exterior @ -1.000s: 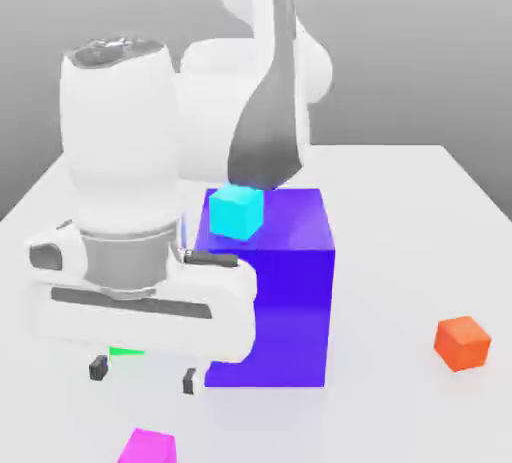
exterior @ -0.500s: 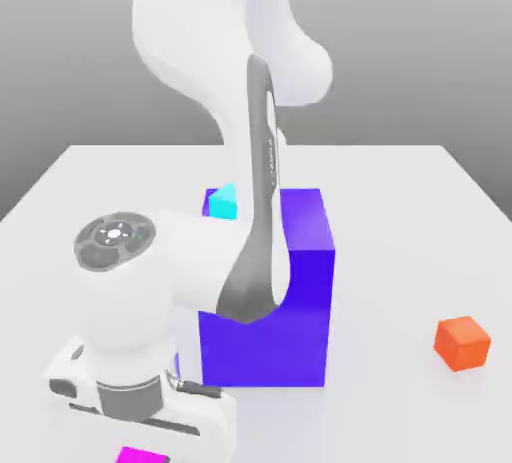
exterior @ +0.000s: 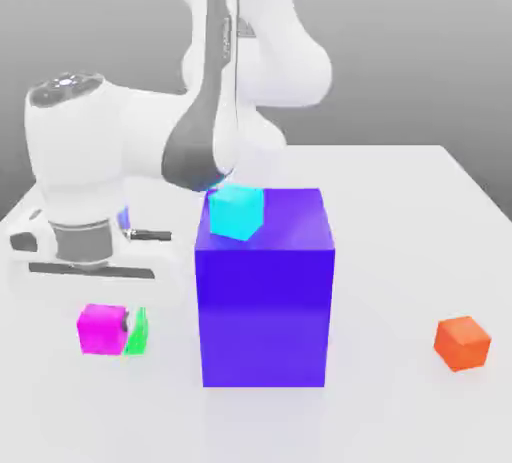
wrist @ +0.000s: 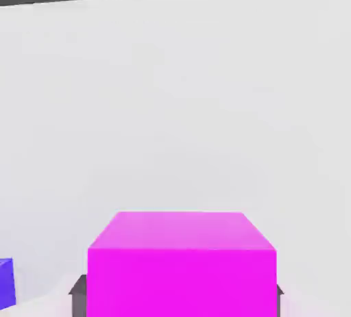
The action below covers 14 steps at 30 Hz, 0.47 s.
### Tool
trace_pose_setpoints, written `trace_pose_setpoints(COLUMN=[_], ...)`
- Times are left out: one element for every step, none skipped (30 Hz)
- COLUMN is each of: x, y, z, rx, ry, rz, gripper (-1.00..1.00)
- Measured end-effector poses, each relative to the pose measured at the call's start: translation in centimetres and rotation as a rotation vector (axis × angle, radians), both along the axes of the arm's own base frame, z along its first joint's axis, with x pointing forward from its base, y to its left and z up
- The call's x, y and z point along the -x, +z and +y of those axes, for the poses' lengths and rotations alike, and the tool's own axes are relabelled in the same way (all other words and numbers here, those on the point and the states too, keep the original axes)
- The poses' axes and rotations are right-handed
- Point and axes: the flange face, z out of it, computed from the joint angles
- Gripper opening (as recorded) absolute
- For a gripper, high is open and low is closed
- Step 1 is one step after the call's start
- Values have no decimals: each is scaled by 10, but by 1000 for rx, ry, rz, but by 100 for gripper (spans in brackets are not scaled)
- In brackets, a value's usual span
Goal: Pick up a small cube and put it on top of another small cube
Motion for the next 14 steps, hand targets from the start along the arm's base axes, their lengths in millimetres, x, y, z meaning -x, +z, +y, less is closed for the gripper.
trace_pose_setpoints(x=[13, 25, 39, 51, 57, 59, 60, 60, 61, 61, 61, 62, 62, 62], y=[2, 4, 5, 5, 0, -7, -15, -23, -32, -41, -50, -57, -57, -57], z=[1, 2, 3, 3, 3, 4, 3, 3, 4, 4, 5, 5, 5, 5], rx=[0, -1, -1, -2, -2, -3, -4, -4, -4, -4, -4, -4, -4, -4], ry=[30, 60, 86, 109, 120, 127, 130, 131, 133, 135, 136, 137, 136, 137], rz=[0, 0, -1, -1, -1, -2, -2, -3, -3, -3, -3, -2, -2, -2], gripper=[-100, -100, -100, -100, -100, -100, -100, -100, -100, -100, -100, 100, 100, 100])
